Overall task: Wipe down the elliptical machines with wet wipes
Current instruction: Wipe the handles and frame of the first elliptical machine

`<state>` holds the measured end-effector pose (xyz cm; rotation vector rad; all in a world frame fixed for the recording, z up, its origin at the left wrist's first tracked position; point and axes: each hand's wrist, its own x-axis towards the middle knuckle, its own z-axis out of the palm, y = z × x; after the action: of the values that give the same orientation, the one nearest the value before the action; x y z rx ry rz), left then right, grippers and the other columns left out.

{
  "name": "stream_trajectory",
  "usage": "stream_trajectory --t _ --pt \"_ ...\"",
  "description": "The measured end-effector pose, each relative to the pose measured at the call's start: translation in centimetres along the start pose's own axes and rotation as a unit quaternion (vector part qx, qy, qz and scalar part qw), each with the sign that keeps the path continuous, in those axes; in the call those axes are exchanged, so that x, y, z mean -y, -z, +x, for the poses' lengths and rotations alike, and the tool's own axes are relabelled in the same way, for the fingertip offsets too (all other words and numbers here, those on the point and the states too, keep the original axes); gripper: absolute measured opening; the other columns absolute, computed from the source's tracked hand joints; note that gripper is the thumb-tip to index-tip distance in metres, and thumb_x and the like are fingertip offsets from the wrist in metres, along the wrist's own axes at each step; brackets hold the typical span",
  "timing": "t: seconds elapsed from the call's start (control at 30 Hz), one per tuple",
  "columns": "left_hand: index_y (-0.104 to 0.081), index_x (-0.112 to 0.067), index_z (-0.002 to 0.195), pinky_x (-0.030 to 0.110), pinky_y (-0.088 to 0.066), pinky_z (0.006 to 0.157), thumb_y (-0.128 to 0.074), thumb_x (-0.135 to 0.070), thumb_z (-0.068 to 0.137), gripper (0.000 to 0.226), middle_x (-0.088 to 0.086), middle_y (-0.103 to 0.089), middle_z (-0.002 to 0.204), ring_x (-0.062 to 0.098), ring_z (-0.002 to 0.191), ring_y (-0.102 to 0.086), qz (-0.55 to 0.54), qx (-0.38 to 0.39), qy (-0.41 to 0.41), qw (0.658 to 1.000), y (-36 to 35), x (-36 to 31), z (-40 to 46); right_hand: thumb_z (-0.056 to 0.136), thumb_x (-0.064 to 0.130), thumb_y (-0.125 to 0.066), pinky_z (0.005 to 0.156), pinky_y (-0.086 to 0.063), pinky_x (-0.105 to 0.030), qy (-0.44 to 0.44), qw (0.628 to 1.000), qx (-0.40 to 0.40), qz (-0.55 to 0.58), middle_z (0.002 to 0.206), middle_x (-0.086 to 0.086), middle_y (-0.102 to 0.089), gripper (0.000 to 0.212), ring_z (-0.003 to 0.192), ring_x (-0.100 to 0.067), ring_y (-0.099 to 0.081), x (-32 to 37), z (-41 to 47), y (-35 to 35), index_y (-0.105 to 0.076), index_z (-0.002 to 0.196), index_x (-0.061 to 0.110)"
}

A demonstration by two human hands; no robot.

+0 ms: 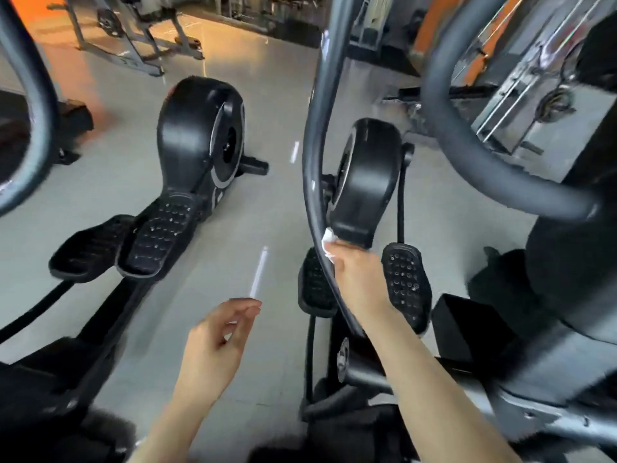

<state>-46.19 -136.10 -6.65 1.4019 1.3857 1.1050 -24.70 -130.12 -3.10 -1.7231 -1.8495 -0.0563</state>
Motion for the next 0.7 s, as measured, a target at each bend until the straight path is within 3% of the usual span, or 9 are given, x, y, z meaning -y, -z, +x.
stream_trajectory --t 0.07,0.1,0.2,0.3,0.43,0.53,0.6,0.7 --pt "-0.070 -0.039 0.084 0.007 -0.043 0.073 -0.061 -0.016 0.096 0.028 -0.024 -0.070 0.088 -0.002 0.086 -0.064 -0.013 0.003 0.009 1.000 3.7 0.9 1.7 0.083 -0.004 -0.065 0.058 -0.056 -0.030 -0.031 0.998 -0.051 -0.017 0.078 -0.012 -0.074 0.018 0.067 -0.029 -0.070 2.2 2.1 -1.1 -0.077 0.092 0.006" --pt "-0.069 -0.040 0.082 0.008 -0.043 0.074 -0.060 -0.012 0.096 0.032 -0.024 -0.070 0.086 -0.001 0.085 -0.065 -0.022 0.005 0.014 1.000 4.8 1.2 2.3 0.082 -0.006 -0.065 0.059 -0.058 -0.033 -0.046 0.997 -0.052 -0.030 0.083 -0.012 -0.075 0.024 0.068 -0.030 -0.071 2.3 2.4 -1.4 -0.076 0.098 0.008" --pt "-0.069 -0.034 0.079 0.004 -0.043 0.069 -0.060 -0.005 0.095 0.034 -0.020 -0.072 0.081 -0.005 0.079 -0.065 -0.037 0.029 0.025 0.999 6.2 1.6 4.1 0.095 0.001 -0.053 0.079 -0.058 -0.040 -0.132 0.987 0.045 -0.080 0.102 -0.014 -0.072 0.035 0.088 -0.031 -0.070 2.6 -0.3 -1.1 -0.064 0.127 0.011" --pt "-0.069 -0.026 0.084 0.003 -0.043 0.068 -0.061 -0.006 0.095 0.025 -0.016 -0.072 0.081 -0.001 0.079 -0.065 -0.043 0.098 0.009 0.994 6.0 1.3 4.9 0.103 0.010 -0.042 0.075 -0.055 -0.037 -0.221 0.956 0.101 -0.166 0.093 -0.011 -0.070 0.036 0.080 -0.028 -0.067 3.2 -4.3 0.8 -0.056 0.135 0.017" --pt "-0.069 -0.032 0.085 0.005 -0.044 0.073 -0.061 -0.016 0.096 0.021 -0.025 -0.071 0.083 -0.006 0.084 -0.066 -0.022 0.198 -0.012 0.980 5.3 0.8 5.2 0.102 0.008 -0.041 0.076 -0.046 -0.030 -0.325 0.925 0.122 -0.157 0.106 -0.010 -0.069 0.038 0.095 -0.027 -0.065 4.6 -6.2 1.6 -0.055 0.135 0.018" --pt "-0.069 -0.033 0.085 0.006 -0.042 0.072 -0.060 -0.018 0.096 0.020 -0.025 -0.071 0.083 -0.006 0.084 -0.066 -0.012 0.215 -0.018 0.976 4.8 0.8 5.8 0.097 -0.001 -0.043 0.073 -0.043 -0.022 -0.341 0.924 0.092 -0.147 0.108 -0.005 -0.070 0.051 0.094 -0.023 -0.066 5.2 -5.0 0.3 -0.048 0.142 0.023" --pt "-0.069 -0.032 0.085 0.003 -0.041 0.071 -0.060 -0.017 0.096 0.020 -0.025 -0.071 0.082 -0.006 0.084 -0.065 -0.013 0.217 -0.022 0.976 4.8 0.5 6.5 0.094 -0.006 -0.042 0.078 -0.049 -0.025 -0.327 0.936 0.059 -0.113 0.105 -0.006 -0.069 0.058 0.090 -0.023 -0.066 5.6 -2.9 -1.1 -0.045 0.144 0.023" --pt "-0.068 -0.032 0.084 0.005 -0.042 0.071 -0.061 -0.017 0.096 0.020 -0.024 -0.071 0.079 -0.005 0.083 -0.065 0.000 0.208 -0.034 0.978 4.8 -0.1 8.1 0.093 -0.009 -0.044 0.074 -0.047 -0.029 -0.282 0.955 0.002 -0.095 0.101 -0.013 -0.068 0.062 0.084 -0.028 -0.065 6.4 1.9 -3.3 -0.038 0.148 0.017"
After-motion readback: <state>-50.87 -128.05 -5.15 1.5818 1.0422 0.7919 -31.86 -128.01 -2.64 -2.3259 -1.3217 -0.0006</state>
